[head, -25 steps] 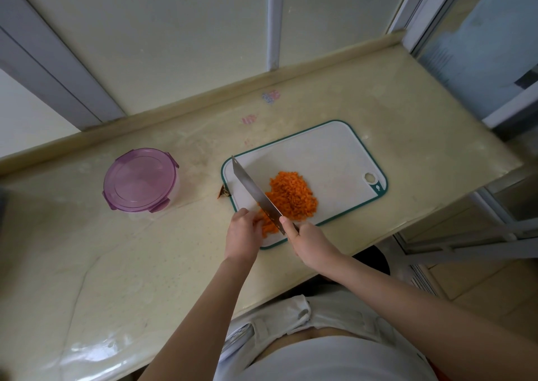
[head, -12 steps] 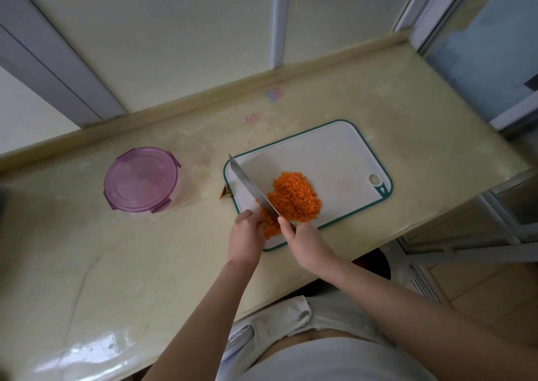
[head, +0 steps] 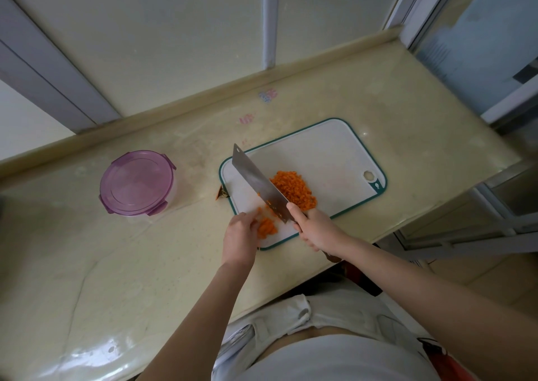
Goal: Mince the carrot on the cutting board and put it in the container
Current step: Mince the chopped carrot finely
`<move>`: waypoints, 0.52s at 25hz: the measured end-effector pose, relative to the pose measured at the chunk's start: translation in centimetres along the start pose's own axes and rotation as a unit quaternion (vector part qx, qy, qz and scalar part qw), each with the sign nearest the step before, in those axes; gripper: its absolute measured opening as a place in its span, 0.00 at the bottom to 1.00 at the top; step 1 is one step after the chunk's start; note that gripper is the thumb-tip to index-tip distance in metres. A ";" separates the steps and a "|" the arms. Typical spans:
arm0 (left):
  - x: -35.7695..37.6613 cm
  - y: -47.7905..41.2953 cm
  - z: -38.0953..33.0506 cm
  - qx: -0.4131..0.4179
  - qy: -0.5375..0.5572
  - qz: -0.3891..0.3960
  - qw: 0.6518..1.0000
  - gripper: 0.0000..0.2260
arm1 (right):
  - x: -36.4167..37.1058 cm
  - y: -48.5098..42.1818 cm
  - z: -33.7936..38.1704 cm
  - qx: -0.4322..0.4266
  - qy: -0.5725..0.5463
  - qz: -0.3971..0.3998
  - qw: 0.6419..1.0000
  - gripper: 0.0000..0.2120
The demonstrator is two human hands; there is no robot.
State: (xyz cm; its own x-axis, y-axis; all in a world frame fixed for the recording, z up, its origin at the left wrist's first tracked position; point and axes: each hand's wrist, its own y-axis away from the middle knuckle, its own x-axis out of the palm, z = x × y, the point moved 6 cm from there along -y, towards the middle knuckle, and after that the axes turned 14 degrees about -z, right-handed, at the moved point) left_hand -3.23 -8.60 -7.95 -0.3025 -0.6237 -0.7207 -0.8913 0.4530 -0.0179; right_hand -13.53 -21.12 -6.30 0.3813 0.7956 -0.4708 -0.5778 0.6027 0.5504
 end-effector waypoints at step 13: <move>-0.6 1.0 0.1 0.047 -0.069 -0.002 0.997 0.13 | 0.4 2.8 -0.1 -0.029 0.039 -0.041 0.998 0.26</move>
State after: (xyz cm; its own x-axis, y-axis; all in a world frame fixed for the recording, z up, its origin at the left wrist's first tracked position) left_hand -3.88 -7.68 -7.65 -0.2435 -0.5357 -0.8085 -0.8553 0.5117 -0.0815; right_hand -15.08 -19.15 -4.99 0.3738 0.7351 -0.5656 -0.5878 0.6595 0.4686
